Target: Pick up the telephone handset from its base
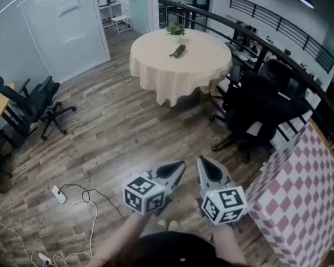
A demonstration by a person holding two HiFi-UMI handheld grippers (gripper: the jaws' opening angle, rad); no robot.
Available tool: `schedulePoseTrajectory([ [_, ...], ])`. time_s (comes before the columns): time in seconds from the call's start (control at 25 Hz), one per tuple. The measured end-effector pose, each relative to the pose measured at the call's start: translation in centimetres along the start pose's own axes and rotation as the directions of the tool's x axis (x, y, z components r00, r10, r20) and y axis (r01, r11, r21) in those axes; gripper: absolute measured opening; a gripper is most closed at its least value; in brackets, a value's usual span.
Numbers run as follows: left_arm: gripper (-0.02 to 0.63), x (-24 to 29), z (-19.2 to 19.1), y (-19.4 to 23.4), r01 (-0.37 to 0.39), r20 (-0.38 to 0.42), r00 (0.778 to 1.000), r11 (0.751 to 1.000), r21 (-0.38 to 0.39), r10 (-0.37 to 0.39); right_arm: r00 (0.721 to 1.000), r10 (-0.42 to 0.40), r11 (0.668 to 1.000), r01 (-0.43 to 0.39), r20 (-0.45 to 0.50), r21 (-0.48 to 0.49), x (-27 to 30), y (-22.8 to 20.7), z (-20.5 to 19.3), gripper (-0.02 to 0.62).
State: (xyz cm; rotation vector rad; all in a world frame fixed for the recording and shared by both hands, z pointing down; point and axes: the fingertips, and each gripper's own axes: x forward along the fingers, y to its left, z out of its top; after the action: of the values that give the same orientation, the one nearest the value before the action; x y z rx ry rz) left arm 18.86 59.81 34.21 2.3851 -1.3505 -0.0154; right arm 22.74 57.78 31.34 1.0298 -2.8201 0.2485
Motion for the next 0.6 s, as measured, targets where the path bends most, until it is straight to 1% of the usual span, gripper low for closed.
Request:
schedulePoseTrajectory([
  [0.08,0.006,0.3,-0.1,0.0,0.004,-0.003,1.000,1.000,-0.002,-0.004,0.999,0.043,0.999,-0.043,0.017,0.022,0.2,0.3,0.0,0.009],
  [0.16,0.006,0.7,-0.4,-0.2,0.026,-0.014,1.000,1.000,-0.016,-0.026,0.996,0.090,0.996,-0.090,0.026,0.022,0.2,0.8,-0.2,0.009],
  [0.24,0.006,1.2,-0.7,-0.3,0.048,-0.023,0.999,0.999,-0.026,-0.048,0.993,0.112,0.994,-0.112,0.025,0.018,0.5,0.9,-0.3,0.009],
  [0.4,0.006,2.1,-1.1,0.0,0.037,-0.035,0.999,0.999,-0.028,-0.038,0.993,0.115,0.993,-0.115,0.011,0.037,0.5,0.3,-1.2,0.009],
  [0.52,0.006,2.9,-0.9,0.3,0.027,-0.028,0.999,1.000,-0.011,-0.027,0.995,0.096,0.995,-0.097,0.005,0.034,0.7,-0.9,-1.9,0.009],
  [0.6,0.006,3.2,-1.3,0.7,0.013,-0.032,0.999,1.000,-0.020,-0.013,0.996,0.089,0.995,-0.089,-0.005,0.054,0.9,-1.7,-2.4,0.009],
])
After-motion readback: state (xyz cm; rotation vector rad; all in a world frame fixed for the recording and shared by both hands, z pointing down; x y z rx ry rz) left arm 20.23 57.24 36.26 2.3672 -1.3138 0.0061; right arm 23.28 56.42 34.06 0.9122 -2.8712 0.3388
